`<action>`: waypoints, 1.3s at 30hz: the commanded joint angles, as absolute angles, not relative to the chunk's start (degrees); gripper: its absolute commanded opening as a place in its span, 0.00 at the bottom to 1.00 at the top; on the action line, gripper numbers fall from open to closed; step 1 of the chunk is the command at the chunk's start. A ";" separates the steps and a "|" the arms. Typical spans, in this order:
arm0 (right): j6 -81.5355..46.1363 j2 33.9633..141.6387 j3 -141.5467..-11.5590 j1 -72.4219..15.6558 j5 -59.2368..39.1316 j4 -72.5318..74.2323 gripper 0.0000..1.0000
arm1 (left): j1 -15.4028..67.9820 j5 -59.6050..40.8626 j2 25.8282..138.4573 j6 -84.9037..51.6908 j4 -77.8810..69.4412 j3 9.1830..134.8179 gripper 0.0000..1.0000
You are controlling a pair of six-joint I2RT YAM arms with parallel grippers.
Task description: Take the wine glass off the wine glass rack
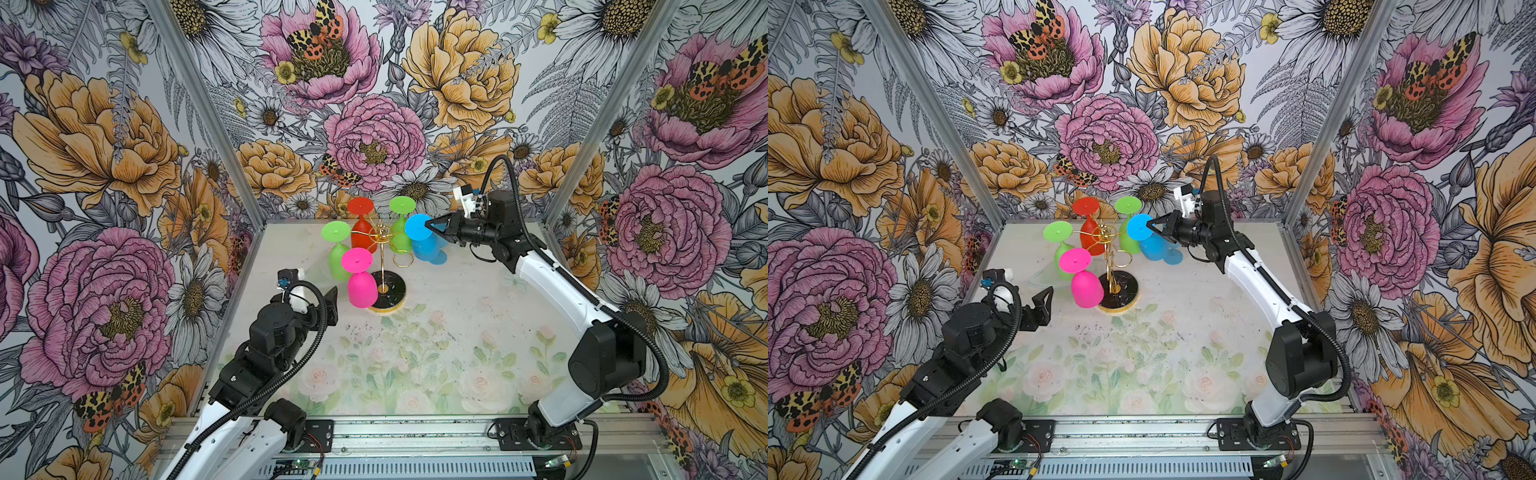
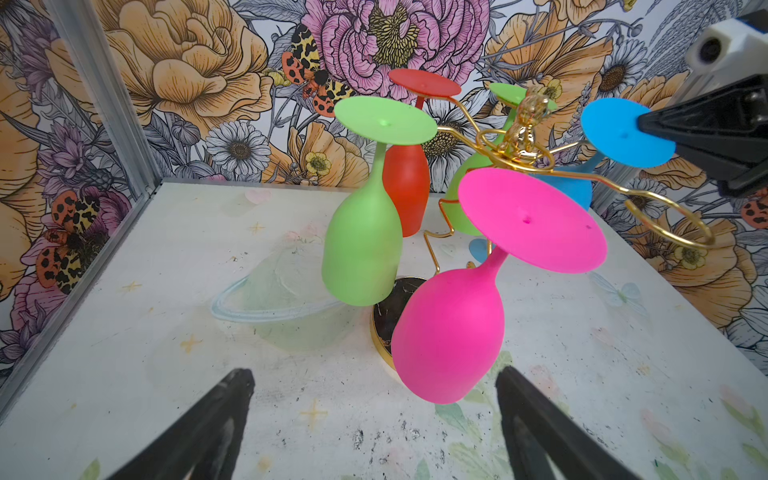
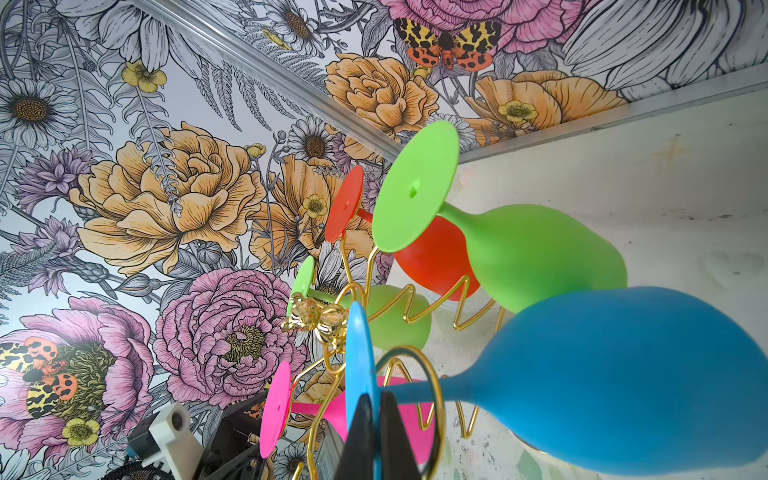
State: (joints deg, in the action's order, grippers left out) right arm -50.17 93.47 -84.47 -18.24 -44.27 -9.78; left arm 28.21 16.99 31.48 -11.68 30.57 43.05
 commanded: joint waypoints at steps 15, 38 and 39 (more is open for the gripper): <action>-50.60 93.66 -86.89 -20.39 -45.34 -8.44 0.00 | 27.31 15.73 30.49 -12.25 29.36 42.28 0.93; -49.92 92.90 -85.61 -20.78 -47.60 -8.50 0.00 | 27.07 15.73 30.40 -12.43 29.36 42.14 0.93; -49.92 93.05 -85.64 -20.76 -47.63 -8.48 0.00 | 27.07 15.72 30.40 -12.41 29.36 42.16 0.93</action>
